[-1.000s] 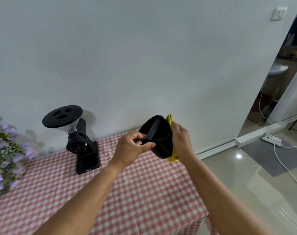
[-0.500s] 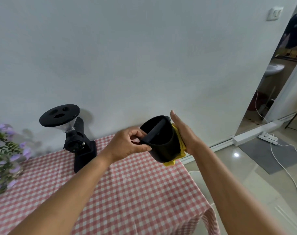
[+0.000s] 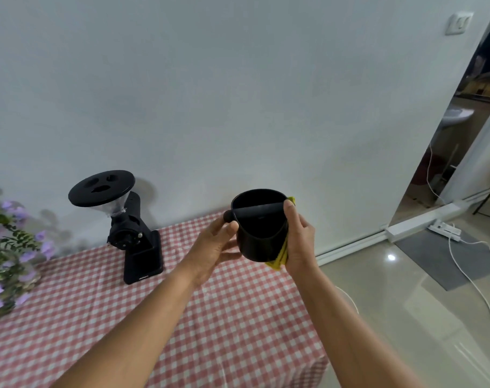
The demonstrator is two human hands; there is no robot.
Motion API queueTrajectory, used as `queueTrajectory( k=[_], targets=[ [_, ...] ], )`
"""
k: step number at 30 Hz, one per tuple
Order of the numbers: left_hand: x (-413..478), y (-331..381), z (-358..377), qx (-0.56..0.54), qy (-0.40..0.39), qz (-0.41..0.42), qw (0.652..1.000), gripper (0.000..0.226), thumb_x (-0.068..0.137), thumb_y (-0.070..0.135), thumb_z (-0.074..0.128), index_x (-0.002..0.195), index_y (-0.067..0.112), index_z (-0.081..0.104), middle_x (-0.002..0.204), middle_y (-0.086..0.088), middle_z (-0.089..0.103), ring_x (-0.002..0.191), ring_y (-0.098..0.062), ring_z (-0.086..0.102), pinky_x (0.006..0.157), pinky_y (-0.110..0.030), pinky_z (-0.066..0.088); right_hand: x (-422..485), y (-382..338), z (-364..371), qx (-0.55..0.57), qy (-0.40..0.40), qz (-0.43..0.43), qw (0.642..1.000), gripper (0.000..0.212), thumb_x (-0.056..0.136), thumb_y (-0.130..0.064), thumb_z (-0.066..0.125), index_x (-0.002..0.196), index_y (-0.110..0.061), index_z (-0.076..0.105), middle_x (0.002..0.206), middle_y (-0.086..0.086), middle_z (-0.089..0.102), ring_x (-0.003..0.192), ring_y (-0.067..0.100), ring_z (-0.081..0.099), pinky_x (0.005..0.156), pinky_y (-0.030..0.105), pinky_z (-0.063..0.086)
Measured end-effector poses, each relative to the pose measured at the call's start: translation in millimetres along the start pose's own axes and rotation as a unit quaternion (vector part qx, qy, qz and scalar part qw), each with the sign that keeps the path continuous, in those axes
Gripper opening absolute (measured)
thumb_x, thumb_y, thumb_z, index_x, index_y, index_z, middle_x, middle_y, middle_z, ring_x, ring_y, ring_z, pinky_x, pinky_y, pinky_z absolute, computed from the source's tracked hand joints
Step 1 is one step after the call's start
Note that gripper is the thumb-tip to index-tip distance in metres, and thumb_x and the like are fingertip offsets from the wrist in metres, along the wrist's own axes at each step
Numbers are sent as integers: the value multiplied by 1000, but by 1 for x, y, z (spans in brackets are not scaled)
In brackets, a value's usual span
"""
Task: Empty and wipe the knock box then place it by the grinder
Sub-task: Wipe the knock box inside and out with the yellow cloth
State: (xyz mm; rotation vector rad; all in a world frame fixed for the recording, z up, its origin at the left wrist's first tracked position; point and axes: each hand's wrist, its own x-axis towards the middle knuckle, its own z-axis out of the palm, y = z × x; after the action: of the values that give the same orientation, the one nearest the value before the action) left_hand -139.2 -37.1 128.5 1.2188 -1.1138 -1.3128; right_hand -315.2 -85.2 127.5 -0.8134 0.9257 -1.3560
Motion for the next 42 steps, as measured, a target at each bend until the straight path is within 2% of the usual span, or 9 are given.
queueTrajectory(
  k=[5,12,17,22,25,29,32,38,42],
  targets=[
    [-2,-5,8,-72,0,-31,997,59,89,56,53,142,31,53,136,-10,64,117,-38,67,93,-60,55,-4,5,7,-54,-43,-23,997,34,96,-45,54,106,-16,71,102,8,73,97,19,71,82,32,60],
    [3,2,7,-69,108,16,992,44,88,15,73,129,24,63,121,-4,72,109,-28,70,75,-39,63,-1,14,9,-130,-31,6,991,39,97,-46,52,105,-12,70,98,8,73,93,21,70,77,29,57],
    [7,-3,-1,-24,148,44,988,63,83,9,78,140,28,58,129,2,67,122,-23,62,96,-51,57,6,13,0,-149,-3,72,986,25,95,-28,64,92,-4,73,83,11,75,73,25,70,73,42,60],
    [5,-3,-12,-9,130,33,991,58,85,11,76,136,33,60,126,11,67,124,-23,60,97,-52,56,15,-18,-6,-183,31,-35,982,30,100,-20,52,75,-5,63,68,6,56,62,18,53,61,31,46],
    [5,-3,-11,-22,102,17,994,59,88,7,73,138,33,58,127,13,66,120,-17,60,90,-44,61,21,-28,1,-281,-5,-127,951,34,100,-19,53,90,12,63,84,14,56,76,18,52,64,34,43],
    [6,-3,-2,-20,88,5,996,54,88,3,72,128,37,63,119,17,69,114,-13,64,81,-39,63,19,-9,7,-395,-87,-165,899,19,93,-28,66,104,-17,78,114,-4,65,103,11,62,89,16,46],
    [6,-1,-4,2,48,-27,999,43,89,3,70,116,36,66,123,6,69,112,-21,67,77,-42,63,24,-2,5,-442,-74,-211,868,17,91,-12,66,99,-20,79,111,-8,67,102,9,62,83,-1,35],
    [7,10,-21,63,-31,-91,993,46,91,12,70,131,31,61,126,3,71,116,-22,66,87,-48,61,31,-20,8,-535,-204,-283,769,27,91,-3,61,101,-20,79,115,-6,69,100,10,62,87,6,39],
    [4,8,-18,35,-33,-104,993,48,85,52,68,128,29,66,126,-3,71,117,-31,66,88,-51,60,32,-21,9,-540,-187,-284,770,30,92,-2,57,101,-22,79,116,-8,69,103,13,65,91,18,46]
  ],
)
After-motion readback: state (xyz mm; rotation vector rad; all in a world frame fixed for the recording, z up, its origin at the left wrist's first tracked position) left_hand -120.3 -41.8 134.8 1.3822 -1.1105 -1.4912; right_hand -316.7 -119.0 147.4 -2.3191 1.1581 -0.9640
